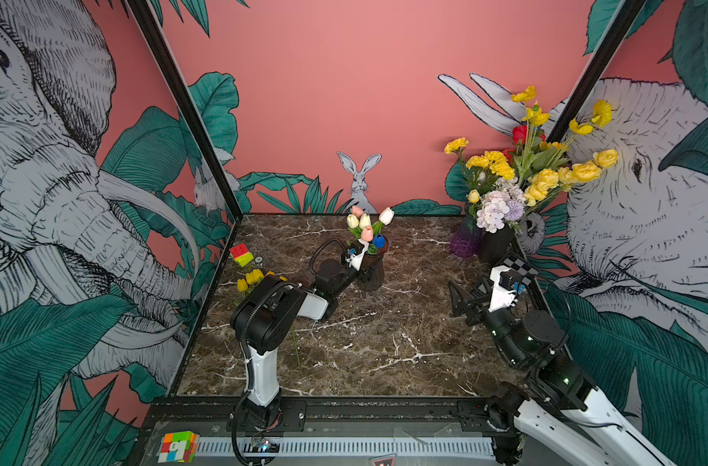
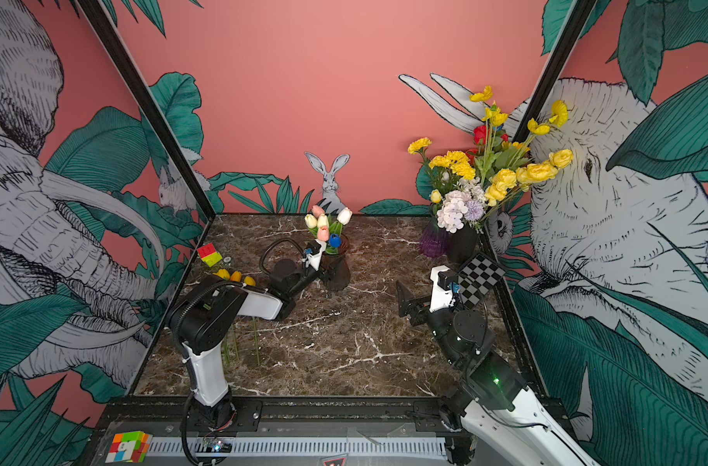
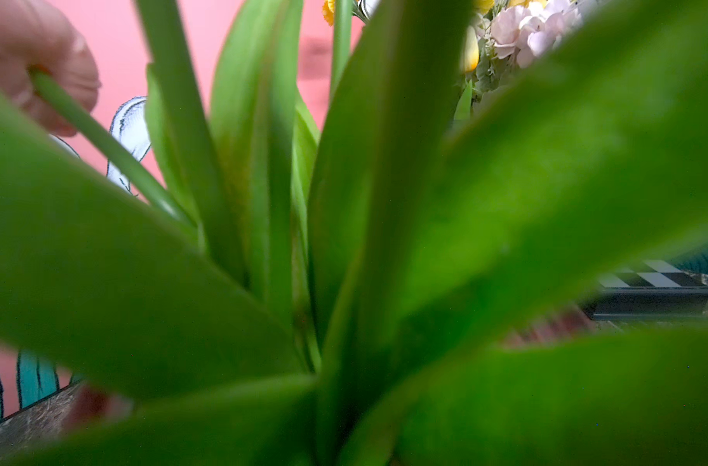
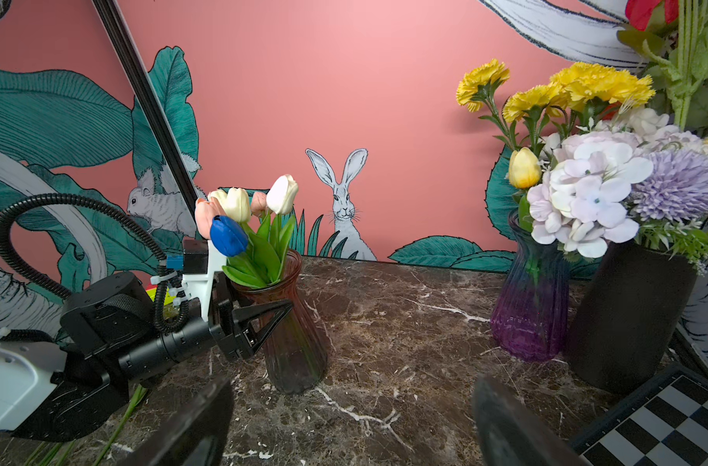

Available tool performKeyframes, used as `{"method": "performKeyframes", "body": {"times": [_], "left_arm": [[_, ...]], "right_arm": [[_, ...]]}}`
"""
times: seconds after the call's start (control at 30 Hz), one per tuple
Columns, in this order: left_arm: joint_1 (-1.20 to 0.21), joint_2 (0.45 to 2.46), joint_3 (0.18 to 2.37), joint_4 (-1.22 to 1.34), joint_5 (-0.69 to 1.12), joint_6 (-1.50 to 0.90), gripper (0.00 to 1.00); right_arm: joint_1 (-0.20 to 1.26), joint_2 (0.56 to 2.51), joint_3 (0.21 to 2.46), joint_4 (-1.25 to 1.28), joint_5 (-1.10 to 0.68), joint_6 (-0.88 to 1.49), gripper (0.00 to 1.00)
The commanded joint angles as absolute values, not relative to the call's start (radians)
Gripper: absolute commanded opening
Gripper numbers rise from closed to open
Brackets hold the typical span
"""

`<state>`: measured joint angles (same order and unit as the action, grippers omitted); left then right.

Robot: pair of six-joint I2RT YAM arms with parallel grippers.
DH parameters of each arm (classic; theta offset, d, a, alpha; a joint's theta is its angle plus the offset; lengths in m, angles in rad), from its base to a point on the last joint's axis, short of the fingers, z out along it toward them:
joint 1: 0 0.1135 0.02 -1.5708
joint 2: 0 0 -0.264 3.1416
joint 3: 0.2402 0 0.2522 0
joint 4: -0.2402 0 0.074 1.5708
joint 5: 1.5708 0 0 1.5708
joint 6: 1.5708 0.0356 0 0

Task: Pick out yellow flowers from the vase
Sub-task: Move the vase to the corner of the board.

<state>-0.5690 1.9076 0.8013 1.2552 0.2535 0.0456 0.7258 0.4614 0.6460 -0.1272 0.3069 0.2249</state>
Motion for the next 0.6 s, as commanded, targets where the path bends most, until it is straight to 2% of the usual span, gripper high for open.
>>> {"method": "performKeyframes", "body": {"times": [0.0, 0.3, 0.57], "left_arm": [[-0.57, 1.918, 0.822, 1.292, 0.262, 0.09, 0.67], [-0.547, 1.925, 0.818, 1.345, 0.234, 0.092, 0.58], [-0.436, 1.937, 0.848, 1.378, 0.238, 0.026, 0.55]], "right_arm": [[0.726, 0.452, 0.67, -0.107, 0.321, 0.225, 0.9], [0.726, 0.443, 0.67, -0.118, 0.324, 0.223, 0.9], [0.726, 0.438, 0.672, -0.124, 0.327, 0.221, 0.9]]}}
